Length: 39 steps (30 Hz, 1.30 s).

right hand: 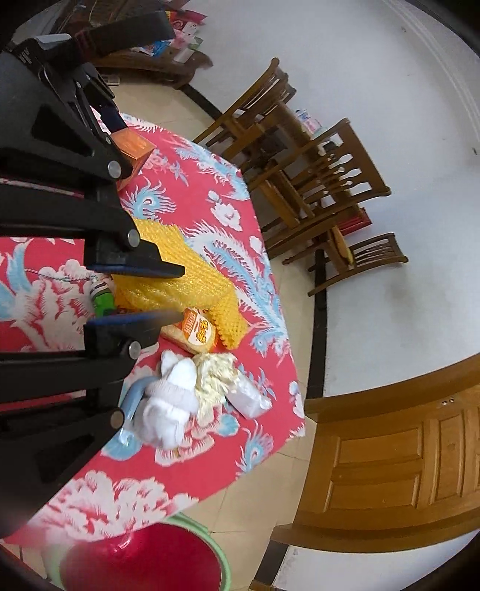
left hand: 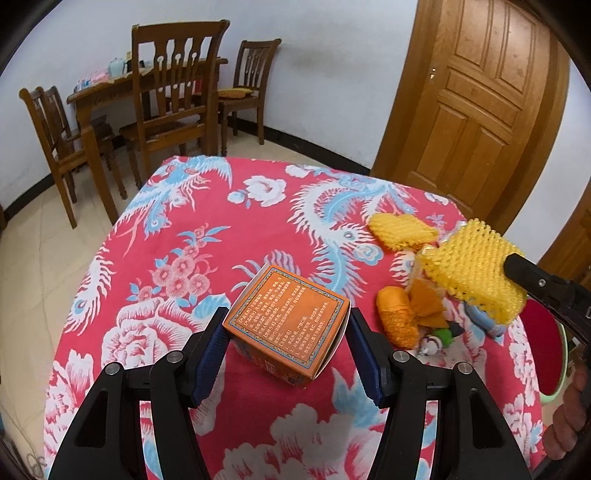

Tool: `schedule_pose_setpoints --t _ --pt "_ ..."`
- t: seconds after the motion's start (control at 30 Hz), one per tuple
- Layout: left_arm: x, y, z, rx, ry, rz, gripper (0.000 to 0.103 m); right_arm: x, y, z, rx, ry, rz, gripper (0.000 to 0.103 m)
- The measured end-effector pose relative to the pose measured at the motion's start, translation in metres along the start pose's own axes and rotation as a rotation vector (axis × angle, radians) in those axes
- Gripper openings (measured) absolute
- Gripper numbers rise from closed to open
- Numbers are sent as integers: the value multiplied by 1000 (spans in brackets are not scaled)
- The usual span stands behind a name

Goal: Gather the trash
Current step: 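Lift the yellow foam net toward the bucket with the right tool while the left tool holds the orange box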

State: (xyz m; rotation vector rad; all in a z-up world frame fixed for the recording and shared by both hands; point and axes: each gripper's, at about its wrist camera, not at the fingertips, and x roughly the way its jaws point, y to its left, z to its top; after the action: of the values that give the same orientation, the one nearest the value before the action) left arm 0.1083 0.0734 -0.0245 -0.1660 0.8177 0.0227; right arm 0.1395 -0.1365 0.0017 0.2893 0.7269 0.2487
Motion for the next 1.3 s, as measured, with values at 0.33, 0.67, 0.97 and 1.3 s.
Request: schedule_pose_setpoints --t 0.33,0.67,0.97,1.3 --pt "-17 -26 1 35 -25 -37 64 -43 -22 -3 49 -55 -20 19" --pt "-31 -67 1 98 -34 -86 64 -86 -57 -11 117 -107 -70 20" --pt "-40 -116 1 173 -42 -125 64 -120 -96 -22 191 -157 -123 20" --pt "-38 -178 -5 265 -30 -188 64 -155 -148 -32 269 -207 -200 20"
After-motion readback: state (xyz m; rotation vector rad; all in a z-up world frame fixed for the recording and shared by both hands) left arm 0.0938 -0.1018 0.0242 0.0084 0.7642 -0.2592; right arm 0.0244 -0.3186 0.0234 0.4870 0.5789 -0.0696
